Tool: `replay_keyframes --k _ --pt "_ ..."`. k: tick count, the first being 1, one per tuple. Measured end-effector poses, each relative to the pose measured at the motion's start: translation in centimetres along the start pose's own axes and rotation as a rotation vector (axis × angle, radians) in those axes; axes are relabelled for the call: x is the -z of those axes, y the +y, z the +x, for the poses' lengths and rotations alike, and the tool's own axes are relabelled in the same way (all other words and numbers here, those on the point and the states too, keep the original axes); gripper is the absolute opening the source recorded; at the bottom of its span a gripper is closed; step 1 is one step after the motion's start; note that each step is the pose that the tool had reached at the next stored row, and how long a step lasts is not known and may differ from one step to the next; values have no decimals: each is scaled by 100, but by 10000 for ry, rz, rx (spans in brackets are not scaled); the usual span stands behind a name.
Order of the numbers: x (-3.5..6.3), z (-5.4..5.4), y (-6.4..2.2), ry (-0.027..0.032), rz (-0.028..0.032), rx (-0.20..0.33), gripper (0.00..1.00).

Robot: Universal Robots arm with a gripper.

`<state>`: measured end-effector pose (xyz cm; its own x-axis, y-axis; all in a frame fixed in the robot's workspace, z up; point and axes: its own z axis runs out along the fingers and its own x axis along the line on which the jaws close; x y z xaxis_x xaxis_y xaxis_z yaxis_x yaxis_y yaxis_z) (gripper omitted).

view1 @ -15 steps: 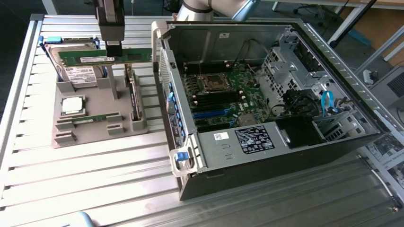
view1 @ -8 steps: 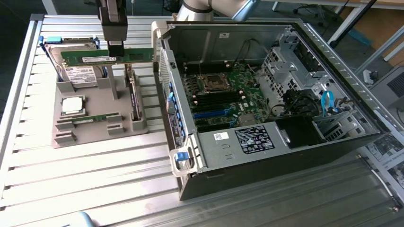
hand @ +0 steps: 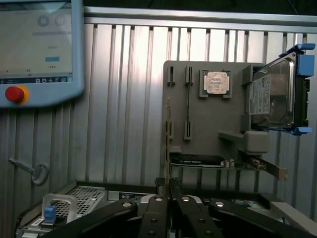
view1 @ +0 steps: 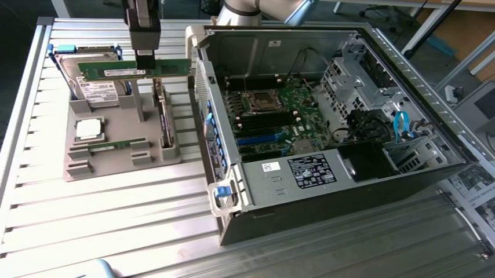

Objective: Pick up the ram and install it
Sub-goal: 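Pick up the ram and move it above insertion slot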

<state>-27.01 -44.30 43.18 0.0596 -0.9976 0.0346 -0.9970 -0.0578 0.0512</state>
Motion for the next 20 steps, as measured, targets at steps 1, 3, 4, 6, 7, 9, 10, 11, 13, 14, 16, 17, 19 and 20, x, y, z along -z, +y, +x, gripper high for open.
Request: replay_keyframes --k 1,3,4,6,7,9,10,11,13,14,16,17,19,20 --pt "0 0 -5 0 -2 0 13" --pt "1 1 -14 1 -7 1 13" --pt "1 1 -19 2 -9 0 13" --pt "1 2 -29 3 -14 1 13" --pt "2 2 -35 3 -17 1 13" --pt "2 3 -44 4 -22 1 13" --pt "2 3 -50 4 -25 1 13" --pt "2 3 -55 4 -27 0 13" --pt "3 4 -65 4 -32 1 13" --pt "4 4 -70 5 -35 1 13" --pt "4 5 -81 5 -42 1 13" --pt "4 5 -86 5 -45 1 13" --pt "5 6 -99 5 -52 1 13" --pt "5 6 -105 5 -54 2 13"
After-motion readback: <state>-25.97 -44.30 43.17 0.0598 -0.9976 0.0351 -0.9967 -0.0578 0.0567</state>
